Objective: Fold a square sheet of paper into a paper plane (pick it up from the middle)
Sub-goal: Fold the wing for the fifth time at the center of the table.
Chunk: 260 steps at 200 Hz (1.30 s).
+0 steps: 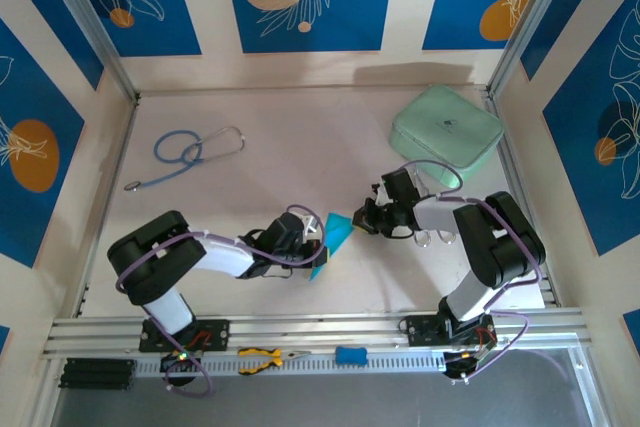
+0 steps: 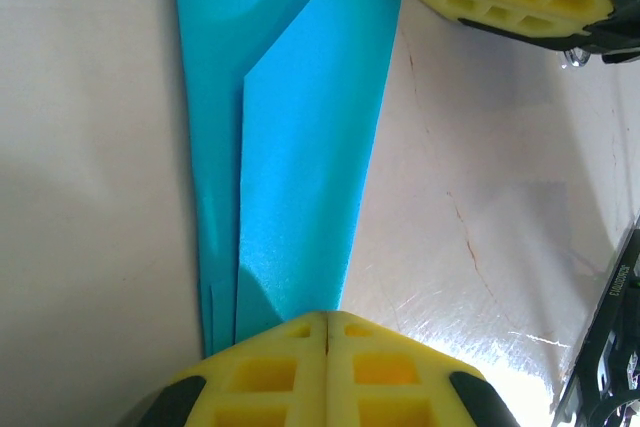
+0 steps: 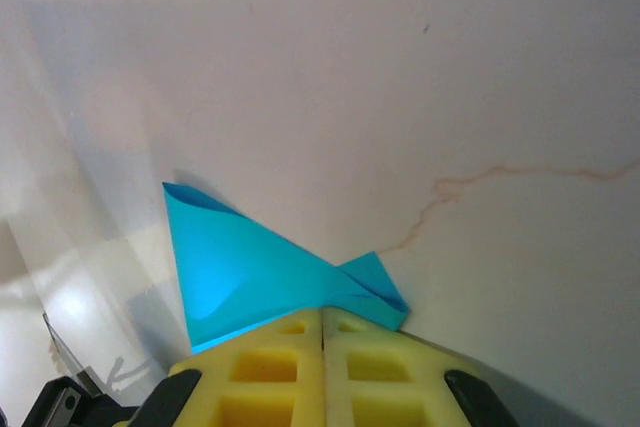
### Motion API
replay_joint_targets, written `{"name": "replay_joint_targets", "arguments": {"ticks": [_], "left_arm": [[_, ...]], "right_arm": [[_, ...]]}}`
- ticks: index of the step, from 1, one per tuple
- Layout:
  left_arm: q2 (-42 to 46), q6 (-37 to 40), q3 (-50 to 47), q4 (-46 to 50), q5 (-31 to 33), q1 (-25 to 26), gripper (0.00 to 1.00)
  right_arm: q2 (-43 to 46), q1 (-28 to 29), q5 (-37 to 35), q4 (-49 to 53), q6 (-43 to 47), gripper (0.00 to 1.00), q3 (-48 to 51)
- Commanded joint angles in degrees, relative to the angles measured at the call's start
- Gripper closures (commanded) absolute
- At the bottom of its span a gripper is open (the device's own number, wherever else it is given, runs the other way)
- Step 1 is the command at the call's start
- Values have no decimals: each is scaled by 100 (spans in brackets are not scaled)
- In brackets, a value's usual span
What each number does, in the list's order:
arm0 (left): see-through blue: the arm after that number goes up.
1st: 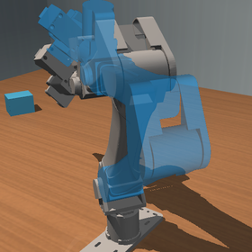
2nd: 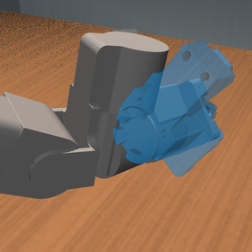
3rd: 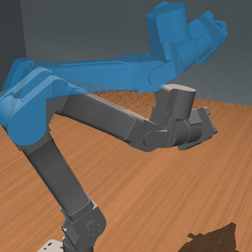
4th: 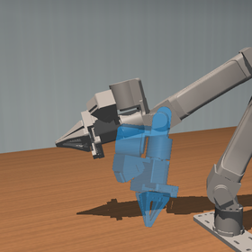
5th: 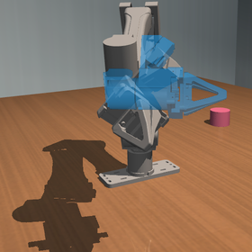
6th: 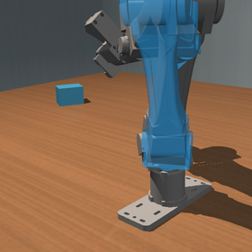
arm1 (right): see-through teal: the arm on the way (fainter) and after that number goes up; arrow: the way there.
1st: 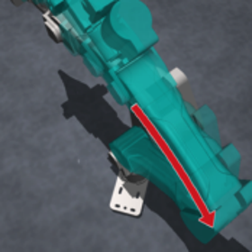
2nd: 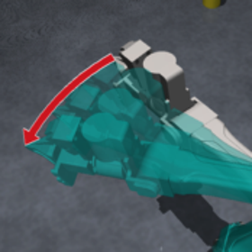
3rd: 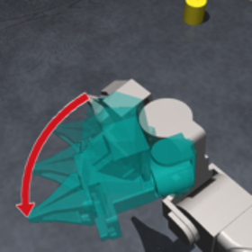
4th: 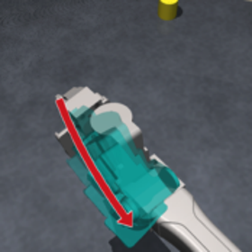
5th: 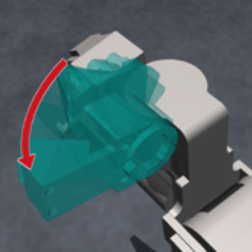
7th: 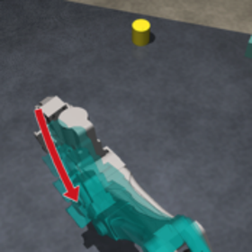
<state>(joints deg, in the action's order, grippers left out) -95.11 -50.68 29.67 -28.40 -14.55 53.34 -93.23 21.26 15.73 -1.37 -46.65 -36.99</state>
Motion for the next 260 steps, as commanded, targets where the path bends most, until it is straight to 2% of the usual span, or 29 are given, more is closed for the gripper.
{"name": "replay_joint_targets", "arguments": {"ticks": [1, 36, 59, 94, 124, 146, 176, 201, 260], "left_arm": [[-350, -30, -357, 1184, -39, -13, 100], [-327, -21, -356, 1206, -36, -12, 100], [-329, -29, -347, 1208, -39, -17, 100], [-320, -35, -330, 1214, -39, -12, 100], [-283, -30, -312, 1266, -22, -17, 100], [-288, -17, -274, 1277, -17, -12, 100], [-292, -24, -267, 1277, -30, -10, 100], [-283, -13, -269, 1276, -37, -19, 100], [-263, -4, -286, 1276, -33, -16, 100]], "right_arm": [[-28, -197, -658, 488, 95, 93, -169], [15, -216, -994, 866, 214, 93, -386], [147, -207, -928, 942, 319, 93, -462], [825, 2, -959, 927, 403, 91, -367], [1160, 278, -660, 496, 368, 91, -76], [963, 537, -244, 193, 385, 92, -27], [656, 867, -374, -194, 259, 94, 195], [408, 747, -612, -418, 162, 95, 399], [338, -56, -619, -659, 308, 95, 513]]}}
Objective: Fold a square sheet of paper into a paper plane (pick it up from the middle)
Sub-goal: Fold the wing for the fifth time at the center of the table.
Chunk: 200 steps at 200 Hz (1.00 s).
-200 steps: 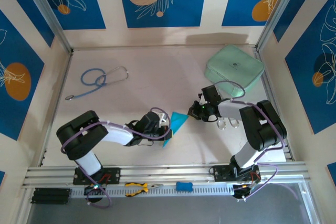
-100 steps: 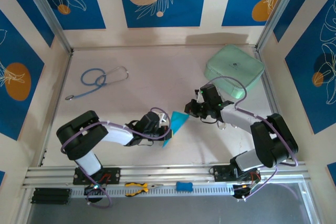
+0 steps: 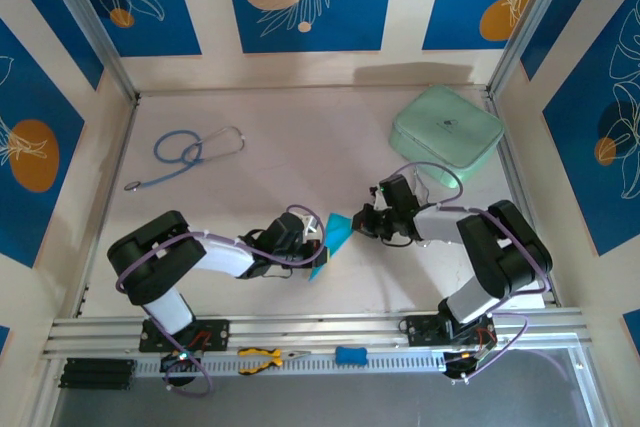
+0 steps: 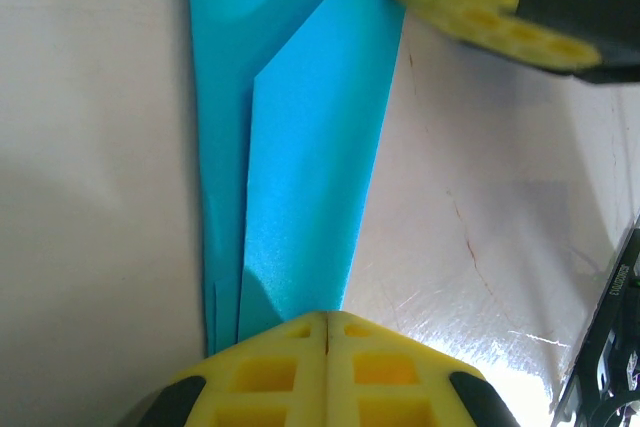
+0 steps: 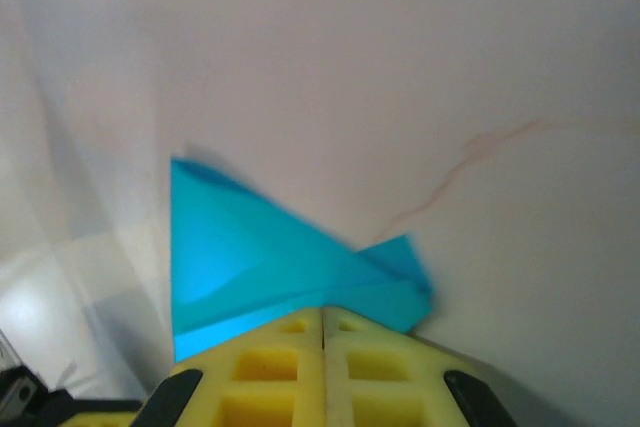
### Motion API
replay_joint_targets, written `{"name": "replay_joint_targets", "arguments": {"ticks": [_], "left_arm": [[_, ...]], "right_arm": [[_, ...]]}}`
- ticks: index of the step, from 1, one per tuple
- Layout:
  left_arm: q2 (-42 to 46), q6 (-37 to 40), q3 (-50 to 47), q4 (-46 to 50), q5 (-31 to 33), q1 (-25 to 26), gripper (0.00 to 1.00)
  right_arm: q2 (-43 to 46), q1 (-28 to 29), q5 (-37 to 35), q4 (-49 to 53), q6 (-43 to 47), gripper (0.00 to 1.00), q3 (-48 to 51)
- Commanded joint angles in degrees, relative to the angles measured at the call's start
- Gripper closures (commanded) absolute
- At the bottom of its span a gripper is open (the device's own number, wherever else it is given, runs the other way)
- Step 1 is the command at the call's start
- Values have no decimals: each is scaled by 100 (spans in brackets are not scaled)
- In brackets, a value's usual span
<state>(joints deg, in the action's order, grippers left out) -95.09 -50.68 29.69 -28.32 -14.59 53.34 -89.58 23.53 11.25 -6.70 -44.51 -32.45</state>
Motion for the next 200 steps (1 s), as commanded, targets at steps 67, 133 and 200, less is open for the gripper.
{"name": "replay_joint_targets", "arguments": {"ticks": [67, 133, 200], "left_arm": [[-185, -4, -292, 1285, -35, -14, 100], [-107, 58, -187, 1416, -27, -15, 100], [-95, 77, -96, 1465, -43, -17, 100]], "right_arm": [[1152, -76, -190, 209, 118, 93, 149], [901, 408, -246, 154, -124, 94, 263], [439, 390, 697, -359, -115, 97, 163]]}}
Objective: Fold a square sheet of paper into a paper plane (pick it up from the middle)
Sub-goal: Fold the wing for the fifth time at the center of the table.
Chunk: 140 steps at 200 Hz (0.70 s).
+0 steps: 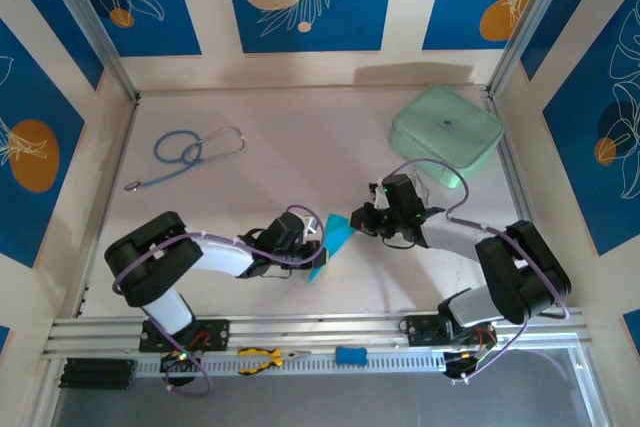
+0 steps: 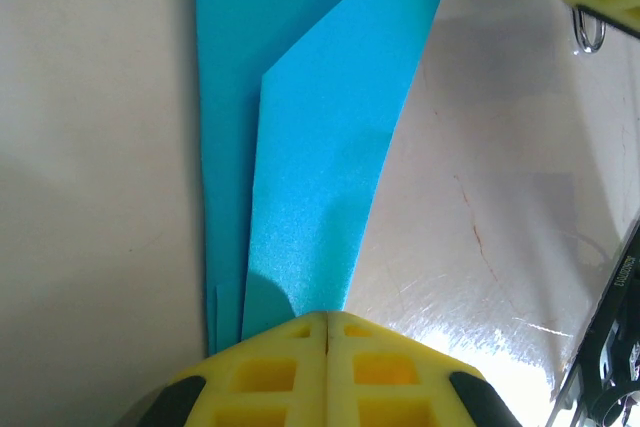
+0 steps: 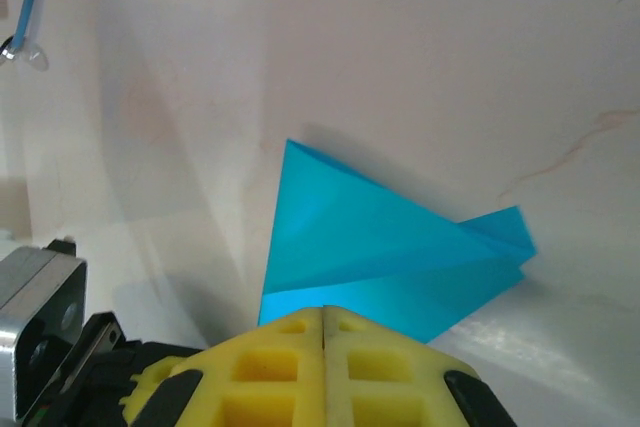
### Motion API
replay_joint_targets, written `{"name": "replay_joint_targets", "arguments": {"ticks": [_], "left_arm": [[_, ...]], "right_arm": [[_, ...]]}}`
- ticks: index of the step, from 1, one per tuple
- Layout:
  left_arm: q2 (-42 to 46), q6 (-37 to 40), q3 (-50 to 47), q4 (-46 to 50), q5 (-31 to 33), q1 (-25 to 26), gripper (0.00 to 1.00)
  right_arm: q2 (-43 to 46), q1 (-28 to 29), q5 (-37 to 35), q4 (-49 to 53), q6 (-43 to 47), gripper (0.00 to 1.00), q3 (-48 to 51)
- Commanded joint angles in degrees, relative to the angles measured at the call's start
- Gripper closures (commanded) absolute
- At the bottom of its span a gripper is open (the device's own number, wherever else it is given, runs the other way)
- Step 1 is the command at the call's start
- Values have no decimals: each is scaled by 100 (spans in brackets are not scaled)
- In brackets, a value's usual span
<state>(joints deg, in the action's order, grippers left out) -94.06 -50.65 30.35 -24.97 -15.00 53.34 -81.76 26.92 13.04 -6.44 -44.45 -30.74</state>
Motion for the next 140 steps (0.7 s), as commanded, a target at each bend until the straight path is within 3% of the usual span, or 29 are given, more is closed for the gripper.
{"name": "replay_joint_targets", "arguments": {"ticks": [1, 45, 86, 140], "left_arm": [[-199, 74, -161, 1133, -2, -17, 100], [28, 139, -55, 1230, -80, -16, 100], [416, 427, 536, 1733, 41, -14, 100], [-230, 688, 1458, 1855, -316, -6, 100]], "right_arm": [[-355, 55, 530, -412, -133, 97, 0], [-781, -61, -237, 123, -290, 100, -22], [-842, -143, -127, 172, -167, 100, 82], [-904, -81, -152, 331, -134, 100, -19]]}}
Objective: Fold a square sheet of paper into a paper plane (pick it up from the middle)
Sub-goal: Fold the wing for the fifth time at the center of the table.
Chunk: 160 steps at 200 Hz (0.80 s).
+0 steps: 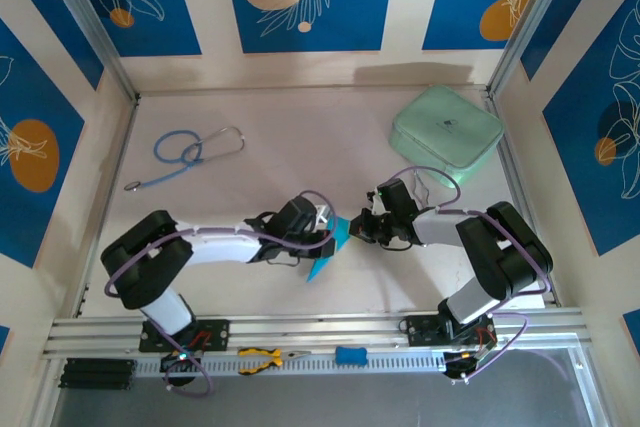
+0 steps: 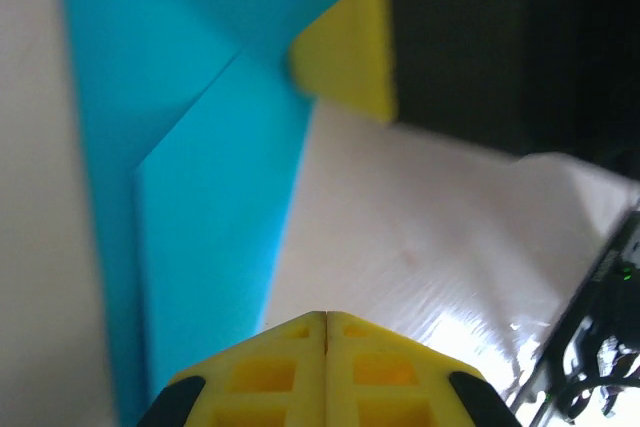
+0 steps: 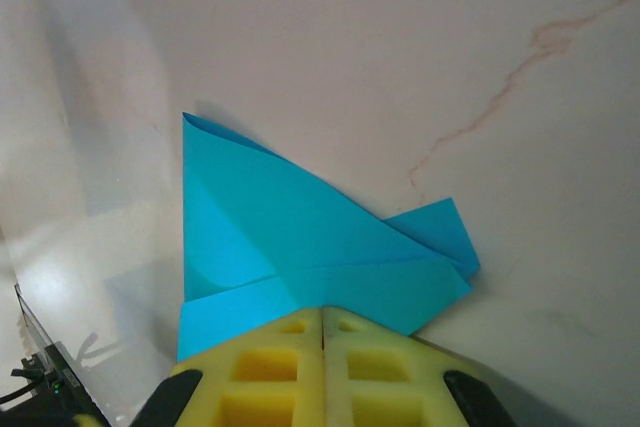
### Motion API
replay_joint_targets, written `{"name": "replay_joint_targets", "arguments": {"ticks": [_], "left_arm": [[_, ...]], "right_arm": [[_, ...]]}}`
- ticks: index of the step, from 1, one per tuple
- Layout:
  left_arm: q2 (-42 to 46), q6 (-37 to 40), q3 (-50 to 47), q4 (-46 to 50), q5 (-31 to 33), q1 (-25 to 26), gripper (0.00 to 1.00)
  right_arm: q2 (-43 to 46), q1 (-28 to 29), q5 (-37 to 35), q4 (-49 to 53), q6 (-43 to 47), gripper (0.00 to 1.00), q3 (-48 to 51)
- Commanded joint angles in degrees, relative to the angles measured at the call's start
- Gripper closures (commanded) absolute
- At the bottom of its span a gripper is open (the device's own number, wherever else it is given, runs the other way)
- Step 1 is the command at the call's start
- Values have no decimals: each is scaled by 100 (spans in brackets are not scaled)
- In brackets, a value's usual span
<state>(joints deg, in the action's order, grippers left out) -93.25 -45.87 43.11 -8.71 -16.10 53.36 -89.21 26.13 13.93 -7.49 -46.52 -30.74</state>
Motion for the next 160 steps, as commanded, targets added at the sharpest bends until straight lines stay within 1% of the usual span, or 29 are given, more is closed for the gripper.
{"name": "replay_joint_targets", "arguments": {"ticks": [1, 34, 55, 71, 89, 130, 160], "left_arm": [[-318, 210, 185, 220, -208, -5, 100], [-803, 201, 447, -16, -475, 5, 100], [-794, 218, 398, 122, -167, 1, 100], [-723, 271, 297, 361, -52, -4, 99], [-572, 214, 18, 444, -33, -1, 99], [15, -227, -980, -115, -86, 3, 97], [538, -351, -1501, 49, -11, -1, 96]], "right_arm": [[-158, -3, -242, 438, 73, 100, -15], [-202, 2, -277, 463, 47, 100, -3], [-208, 2, -283, 444, 29, 100, 5], [-200, 15, -319, 441, 38, 100, 23], [-240, 15, -338, 453, 51, 100, 33], [-367, -7, -362, 481, 104, 100, 0], [-402, -1, -323, 480, 128, 100, -20]]}}
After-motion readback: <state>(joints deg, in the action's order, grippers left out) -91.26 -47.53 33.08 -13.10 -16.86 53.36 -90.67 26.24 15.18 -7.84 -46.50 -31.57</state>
